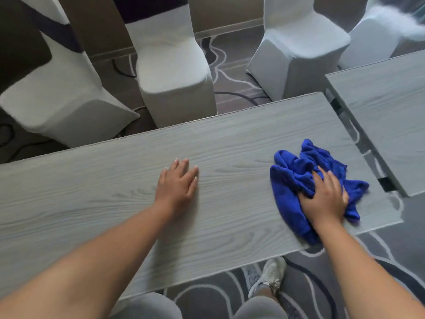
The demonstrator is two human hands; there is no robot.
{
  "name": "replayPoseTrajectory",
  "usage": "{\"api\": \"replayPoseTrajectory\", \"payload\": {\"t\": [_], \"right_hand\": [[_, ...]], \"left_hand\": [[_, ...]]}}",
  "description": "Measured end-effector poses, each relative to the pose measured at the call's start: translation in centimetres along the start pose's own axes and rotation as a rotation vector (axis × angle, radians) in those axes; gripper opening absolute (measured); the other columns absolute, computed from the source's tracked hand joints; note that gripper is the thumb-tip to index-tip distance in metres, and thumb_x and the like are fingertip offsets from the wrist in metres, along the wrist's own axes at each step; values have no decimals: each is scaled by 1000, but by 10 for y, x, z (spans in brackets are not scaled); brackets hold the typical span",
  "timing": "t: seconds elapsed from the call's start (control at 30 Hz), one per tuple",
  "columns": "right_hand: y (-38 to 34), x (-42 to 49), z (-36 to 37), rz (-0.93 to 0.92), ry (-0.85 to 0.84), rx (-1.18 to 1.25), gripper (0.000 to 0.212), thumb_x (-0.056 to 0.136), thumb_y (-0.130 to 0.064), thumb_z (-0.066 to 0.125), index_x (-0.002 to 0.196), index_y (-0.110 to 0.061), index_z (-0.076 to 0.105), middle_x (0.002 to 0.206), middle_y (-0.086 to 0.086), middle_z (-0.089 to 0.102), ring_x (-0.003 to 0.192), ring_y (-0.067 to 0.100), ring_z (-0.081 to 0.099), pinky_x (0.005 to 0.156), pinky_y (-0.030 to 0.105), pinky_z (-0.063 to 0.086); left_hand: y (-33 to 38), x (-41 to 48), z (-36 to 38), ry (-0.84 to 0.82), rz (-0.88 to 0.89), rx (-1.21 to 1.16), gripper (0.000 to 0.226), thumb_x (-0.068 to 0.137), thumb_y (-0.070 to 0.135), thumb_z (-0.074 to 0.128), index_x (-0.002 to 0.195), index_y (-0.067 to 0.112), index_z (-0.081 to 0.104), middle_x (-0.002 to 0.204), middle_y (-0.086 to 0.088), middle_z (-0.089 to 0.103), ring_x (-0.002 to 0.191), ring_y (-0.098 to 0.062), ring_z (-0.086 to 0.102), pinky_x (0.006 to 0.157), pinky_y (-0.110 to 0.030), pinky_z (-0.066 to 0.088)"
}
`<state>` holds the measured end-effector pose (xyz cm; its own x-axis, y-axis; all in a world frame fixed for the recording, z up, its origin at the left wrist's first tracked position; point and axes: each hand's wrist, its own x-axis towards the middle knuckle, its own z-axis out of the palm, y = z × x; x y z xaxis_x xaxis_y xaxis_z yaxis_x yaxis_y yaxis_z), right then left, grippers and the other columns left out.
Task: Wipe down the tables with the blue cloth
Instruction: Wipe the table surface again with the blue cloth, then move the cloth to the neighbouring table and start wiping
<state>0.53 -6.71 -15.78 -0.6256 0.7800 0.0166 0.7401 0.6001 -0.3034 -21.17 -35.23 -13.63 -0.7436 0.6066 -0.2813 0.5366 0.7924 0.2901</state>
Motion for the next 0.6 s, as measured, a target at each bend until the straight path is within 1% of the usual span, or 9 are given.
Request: {"api": "replayPoseTrajectory", "payload": {"t": [0.03,0.1,0.17,0.27,0.37,0.47,0.53,0.6], "right_hand": [[17,16,-5,-43,-9,2,57,73,-34,69,124,-12,57,142,13,48,137,31,35,106,61,25],[49,40,-17,-80,-40,9,58,71,-33,69,123,-11,58,141,15,49,135,33,37,105,60,25],[66,51,-24,-159,-71,-1,59,68,-30,72,122,-10,60,140,13,51,132,35,40,103,60,27],[83,65,-34,-281,-88,10,61,61,-32,67,117,-11,64,135,12,56,125,37,49,97,60,34],[111,73,-41,-334,-124,35,59,59,-28,71,114,-8,66,130,16,59,119,41,53,89,60,42],[135,76,-50,-374,-100,47,50,65,-21,64,110,0,66,119,26,62,100,48,60,78,55,52],[138,73,-56,-329,-148,41,48,66,-9,74,112,1,66,118,28,61,89,49,60,71,51,53],[137,70,-61,-279,-197,12,52,65,-5,79,115,-1,65,120,25,59,86,47,59,68,49,52]], "left_hand": [[23,5,5,2,-21,3,46,98,39,35,143,31,39,160,-1,22,149,-23,12,118,-45,11],[72,19,11,-17,-35,3,47,98,41,34,144,31,38,160,-2,21,149,-23,12,118,-45,12],[110,30,12,0,-62,-6,49,98,43,32,145,32,36,161,-1,20,149,-22,10,118,-45,12],[153,39,10,42,-99,-42,51,97,46,29,146,33,32,161,1,17,150,-20,7,119,-45,9],[175,37,10,57,-129,-74,51,98,46,28,146,33,31,161,2,17,150,-20,6,119,-45,10],[186,33,10,58,-173,-103,51,97,46,29,147,32,31,162,1,15,150,-21,5,119,-46,13],[190,24,9,56,-179,-103,52,97,46,29,147,31,31,162,1,15,150,-21,5,120,-46,14],[189,14,6,51,-181,-114,52,97,46,29,147,32,30,162,2,14,150,-21,3,120,-46,14]]}}
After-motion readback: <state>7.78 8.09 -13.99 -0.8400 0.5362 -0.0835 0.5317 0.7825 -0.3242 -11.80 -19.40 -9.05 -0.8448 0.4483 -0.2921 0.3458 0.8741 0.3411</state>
